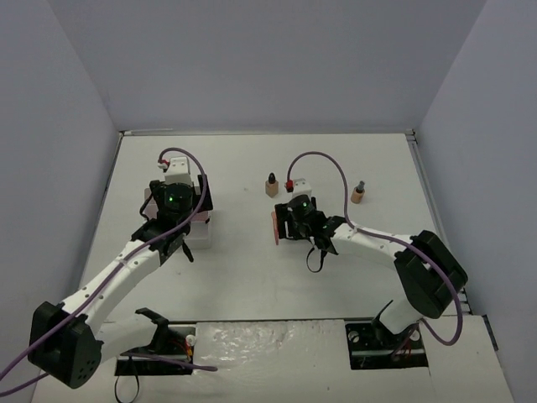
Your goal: Organize the makeup
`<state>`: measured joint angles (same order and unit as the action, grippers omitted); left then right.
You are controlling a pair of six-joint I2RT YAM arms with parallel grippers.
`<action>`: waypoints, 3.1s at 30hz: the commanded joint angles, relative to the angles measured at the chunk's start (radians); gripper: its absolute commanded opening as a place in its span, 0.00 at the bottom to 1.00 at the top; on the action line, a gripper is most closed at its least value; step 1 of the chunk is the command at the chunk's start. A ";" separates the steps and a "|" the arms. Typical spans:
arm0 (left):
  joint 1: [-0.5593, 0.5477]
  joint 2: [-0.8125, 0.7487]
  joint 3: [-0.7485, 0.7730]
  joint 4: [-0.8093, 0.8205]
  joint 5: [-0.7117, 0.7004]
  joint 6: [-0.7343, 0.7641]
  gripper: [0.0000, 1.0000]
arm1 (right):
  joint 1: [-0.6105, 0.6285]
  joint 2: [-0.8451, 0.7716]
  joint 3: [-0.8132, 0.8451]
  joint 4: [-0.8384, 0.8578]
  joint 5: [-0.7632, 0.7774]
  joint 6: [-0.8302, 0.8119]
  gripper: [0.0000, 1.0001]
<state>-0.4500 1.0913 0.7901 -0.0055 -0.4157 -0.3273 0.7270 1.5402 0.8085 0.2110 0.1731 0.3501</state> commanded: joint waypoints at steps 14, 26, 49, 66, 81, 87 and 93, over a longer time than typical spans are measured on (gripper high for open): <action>0.009 -0.108 0.213 -0.363 0.165 -0.203 0.94 | -0.008 0.192 0.155 0.073 0.039 -0.022 0.36; 0.009 -0.094 0.219 -0.363 0.211 -0.213 0.95 | -0.018 0.276 0.207 0.080 0.063 -0.022 0.31; 0.008 -0.081 0.230 -0.367 0.234 -0.208 0.95 | -0.019 0.176 0.208 0.077 0.134 0.048 0.37; 0.008 -0.094 0.242 -0.396 0.221 -0.220 0.97 | -0.003 0.331 0.257 0.050 0.097 0.050 0.37; 0.007 -0.057 0.280 -0.381 0.361 -0.256 0.97 | -0.029 0.283 0.104 0.046 0.104 0.026 0.05; -0.002 -0.003 0.304 -0.330 0.526 -0.333 0.97 | -0.033 0.132 0.023 0.071 -0.001 -0.048 0.00; -0.101 0.083 0.362 -0.272 0.584 -0.413 0.90 | -0.017 -0.107 -0.029 0.175 -0.126 -0.084 0.00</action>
<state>-0.4853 1.1413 1.0564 -0.3883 0.0885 -0.6593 0.6948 1.6239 0.7777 0.2876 0.1472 0.3091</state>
